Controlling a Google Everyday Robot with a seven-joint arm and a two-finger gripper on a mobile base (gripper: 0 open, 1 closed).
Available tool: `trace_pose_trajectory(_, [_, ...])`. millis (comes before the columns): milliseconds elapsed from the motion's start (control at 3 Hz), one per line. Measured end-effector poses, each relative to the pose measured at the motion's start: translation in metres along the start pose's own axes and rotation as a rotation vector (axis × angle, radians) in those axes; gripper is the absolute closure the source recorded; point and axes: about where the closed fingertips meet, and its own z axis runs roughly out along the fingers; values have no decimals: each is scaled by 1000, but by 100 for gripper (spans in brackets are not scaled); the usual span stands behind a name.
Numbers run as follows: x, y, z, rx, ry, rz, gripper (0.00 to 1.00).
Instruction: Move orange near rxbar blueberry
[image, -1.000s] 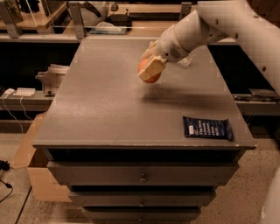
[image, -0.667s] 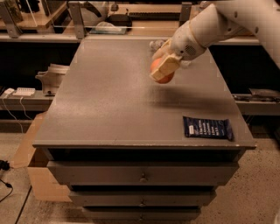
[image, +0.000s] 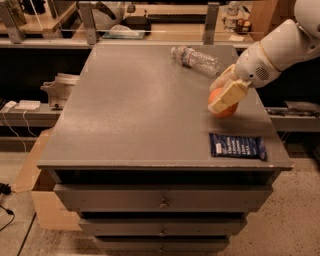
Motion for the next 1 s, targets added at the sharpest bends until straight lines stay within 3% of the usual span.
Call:
trace_pose_trajectory(333, [30, 10, -18, -15, 34, 51, 100])
trace_pose_trajectory(1000, [62, 25, -22, -35, 58, 116, 100])
